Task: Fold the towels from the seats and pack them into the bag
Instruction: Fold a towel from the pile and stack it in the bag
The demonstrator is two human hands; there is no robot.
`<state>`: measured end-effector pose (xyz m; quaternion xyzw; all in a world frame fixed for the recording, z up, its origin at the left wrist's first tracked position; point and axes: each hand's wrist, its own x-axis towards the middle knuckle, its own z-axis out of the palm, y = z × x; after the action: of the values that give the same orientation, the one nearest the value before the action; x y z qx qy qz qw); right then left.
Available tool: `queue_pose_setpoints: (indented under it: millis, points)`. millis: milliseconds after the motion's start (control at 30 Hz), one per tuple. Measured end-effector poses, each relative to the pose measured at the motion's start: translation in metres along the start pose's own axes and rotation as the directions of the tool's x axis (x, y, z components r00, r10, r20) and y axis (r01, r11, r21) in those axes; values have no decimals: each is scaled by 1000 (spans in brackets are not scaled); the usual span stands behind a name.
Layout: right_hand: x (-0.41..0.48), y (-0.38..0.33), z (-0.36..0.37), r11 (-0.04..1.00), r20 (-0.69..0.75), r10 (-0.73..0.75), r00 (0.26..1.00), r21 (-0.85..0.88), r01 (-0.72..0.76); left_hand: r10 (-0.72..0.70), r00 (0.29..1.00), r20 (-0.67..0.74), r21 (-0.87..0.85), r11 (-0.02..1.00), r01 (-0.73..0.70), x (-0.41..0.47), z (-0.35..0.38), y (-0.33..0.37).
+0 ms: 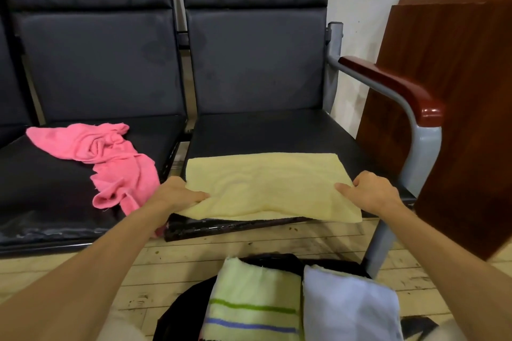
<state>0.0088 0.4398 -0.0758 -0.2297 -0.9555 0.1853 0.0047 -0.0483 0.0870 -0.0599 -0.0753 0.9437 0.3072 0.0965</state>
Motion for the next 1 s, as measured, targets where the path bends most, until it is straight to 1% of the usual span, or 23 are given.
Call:
queue_pose_setpoints:
  millis: [33, 67, 100, 133, 167, 200, 267, 300, 333, 400, 467, 500, 533, 567, 667, 700, 800, 933, 1000]
  points:
    - [2, -3, 1, 1000, 18, 16, 1000, -25, -16, 5, 1000, 16, -33, 999, -5, -3, -1, 1]
    - [3, -6, 2, 998, 33, 38, 999, -49, -36, 9, 1000, 17, -109, 994, -7, -8, -2, 3]
    - [3, -10, 2, 997, 51, 50, 997, -59, -47, 6, 1000, 15, -236, 972, -3, -10, -3, 3]
    - [4, -14, 2, 998, 70, 50, 996, -26, -48, 0, 1000, 19, -385, 923, 8, -15, -5, 3]
    - [4, -17, 2, 997, 69, 34, 997, 67, -38, -9, 999, 36, -536, 844, 27, -16, -6, 1]
    - [4, -20, 1, 978, 50, 31, 998, 203, -41, -31, 997, 69, -663, 746, 69, -19, -10, 0]
    - [8, -20, 3, 872, 9, 72, 997, 485, -67, -77, 985, 152, -799, 577, 168, -23, -17, -4]
    - [12, -18, 4, 801, 30, 113, 993, 589, -109, -89, 977, 194, -837, 505, 212, -22, -19, -7]
    - [14, -19, 5, 721, 85, 151, 985, 672, -169, -91, 968, 233, -867, 431, 249, -24, -21, -8]
    - [19, -15, 10, 563, 202, 192, 960, 779, -276, -71, 959, 274, -908, 310, 282, -24, -22, -11]
    - [20, -13, 11, 468, 256, 221, 941, 818, -333, -64, 963, 260, -936, 228, 268, -25, -20, -9]
    - [20, -13, 11, 433, 275, 233, 933, 830, -352, -67, 969, 237, -946, 213, 246, -24, -19, -8]
    - [18, -15, 11, 419, 299, 232, 926, 828, -372, -66, 975, 212, -951, 215, 222, -26, -18, -3]
    - [16, -17, 11, 427, 315, 228, 921, 818, -386, -60, 982, 179, -950, 248, 189, -26, -17, 1]
    - [9, -22, 8, 538, 308, 210, 928, 756, -372, -76, 992, 98, -927, 356, 119, -27, -14, 21]
    - [8, -23, 7, 542, 308, 198, 930, 757, -366, -80, 994, 79, -922, 372, 103, -27, -13, 28]
    - [5, -25, 3, 487, 350, 165, 922, 784, -384, -46, 997, 69, -915, 394, 82, -30, -8, 58]
    - [1, -23, -1, 408, 419, 128, 899, 804, -432, -3, 995, 102, -860, 502, 90, -31, 13, 103]
    - [1, -20, -1, 377, 426, 114, 897, 817, -436, 13, 990, 141, -845, 523, 113, -31, 29, 124]
